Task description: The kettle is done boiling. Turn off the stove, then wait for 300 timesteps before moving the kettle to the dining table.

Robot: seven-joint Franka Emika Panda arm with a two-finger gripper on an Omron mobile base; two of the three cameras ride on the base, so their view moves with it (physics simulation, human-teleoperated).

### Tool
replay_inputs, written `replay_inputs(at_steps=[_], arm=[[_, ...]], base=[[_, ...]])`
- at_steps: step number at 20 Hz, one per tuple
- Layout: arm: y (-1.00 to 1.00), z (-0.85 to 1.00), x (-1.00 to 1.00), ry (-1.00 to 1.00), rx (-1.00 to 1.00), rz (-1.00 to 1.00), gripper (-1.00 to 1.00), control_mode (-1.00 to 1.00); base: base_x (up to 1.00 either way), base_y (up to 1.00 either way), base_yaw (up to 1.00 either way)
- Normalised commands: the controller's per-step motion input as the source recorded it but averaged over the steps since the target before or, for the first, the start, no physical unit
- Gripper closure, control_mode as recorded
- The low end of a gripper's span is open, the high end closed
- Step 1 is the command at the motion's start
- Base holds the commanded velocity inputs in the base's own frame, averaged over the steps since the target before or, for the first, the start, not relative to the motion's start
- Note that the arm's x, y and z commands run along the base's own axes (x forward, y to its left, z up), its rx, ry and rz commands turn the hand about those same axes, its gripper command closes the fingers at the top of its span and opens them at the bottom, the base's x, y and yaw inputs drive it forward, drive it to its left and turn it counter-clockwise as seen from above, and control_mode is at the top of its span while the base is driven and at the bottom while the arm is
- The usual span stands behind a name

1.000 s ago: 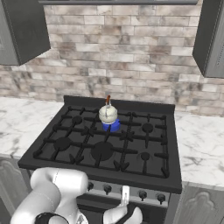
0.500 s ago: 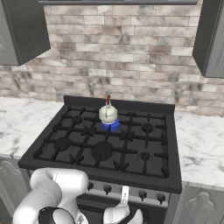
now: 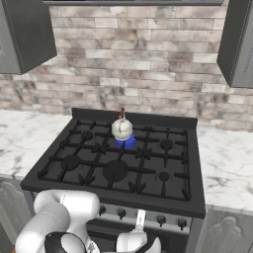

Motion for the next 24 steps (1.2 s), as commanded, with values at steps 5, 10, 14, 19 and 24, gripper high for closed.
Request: replay_inputs(at_steps=[5, 10, 14, 19, 24], arm=[[-0.72, -0.46, -0.01, -0.01, 0.66, 0.0, 1.0, -1.0], [-0.8, -0.31, -0.08, 0.0, 0.74, 0.0, 1.0, -1.0], [-0.69, -0.04, 0.0, 0.03, 0.56, 0.0, 1.0, -1.0], [-0.57, -0.21, -0.01, 0.0, 0.36, 0.0, 1.0, -1.0], [-0.43, -0.12, 0.0, -0.07, 0.11, 0.01, 1.0, -1.0]], base=[[0.0, 0.0, 0.0], [0.0, 0.0, 0.0], [0.0, 0.0, 0.0], [0.0, 0.0, 0.0], [0.0, 0.0, 0.0]])
